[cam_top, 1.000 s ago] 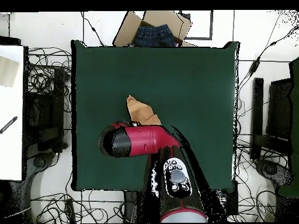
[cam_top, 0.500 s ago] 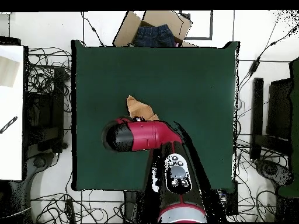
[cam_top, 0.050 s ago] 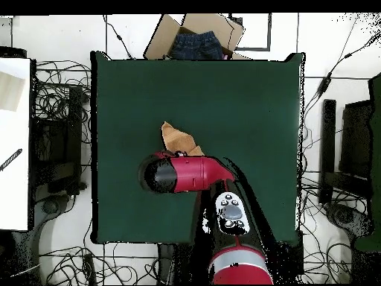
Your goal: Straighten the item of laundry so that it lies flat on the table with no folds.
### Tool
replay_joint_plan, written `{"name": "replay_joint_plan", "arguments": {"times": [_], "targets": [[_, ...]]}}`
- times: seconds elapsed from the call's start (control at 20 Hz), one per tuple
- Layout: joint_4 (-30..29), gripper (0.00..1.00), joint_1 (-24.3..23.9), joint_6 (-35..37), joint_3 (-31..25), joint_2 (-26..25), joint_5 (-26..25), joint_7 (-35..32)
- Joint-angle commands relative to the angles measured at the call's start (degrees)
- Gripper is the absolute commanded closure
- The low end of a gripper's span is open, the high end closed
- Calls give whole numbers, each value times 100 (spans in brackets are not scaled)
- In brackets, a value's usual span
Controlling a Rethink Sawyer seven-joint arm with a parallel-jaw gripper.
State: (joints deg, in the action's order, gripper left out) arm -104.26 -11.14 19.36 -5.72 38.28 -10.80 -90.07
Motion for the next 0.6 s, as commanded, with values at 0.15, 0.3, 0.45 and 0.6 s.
{"name": "replay_joint_plan", "arguments": {"times": [0.15,0.3,0.45,0.6], "targets": [[-213,0,-367,-634,-266,-467,-316,-537],[-302,0,-321,-780,-269,-488,-324,-605],[-419,0,-434,-804,-448,-491,-300,-549],[-343,0,-464,-741,-525,-544,-302,-458]]}}
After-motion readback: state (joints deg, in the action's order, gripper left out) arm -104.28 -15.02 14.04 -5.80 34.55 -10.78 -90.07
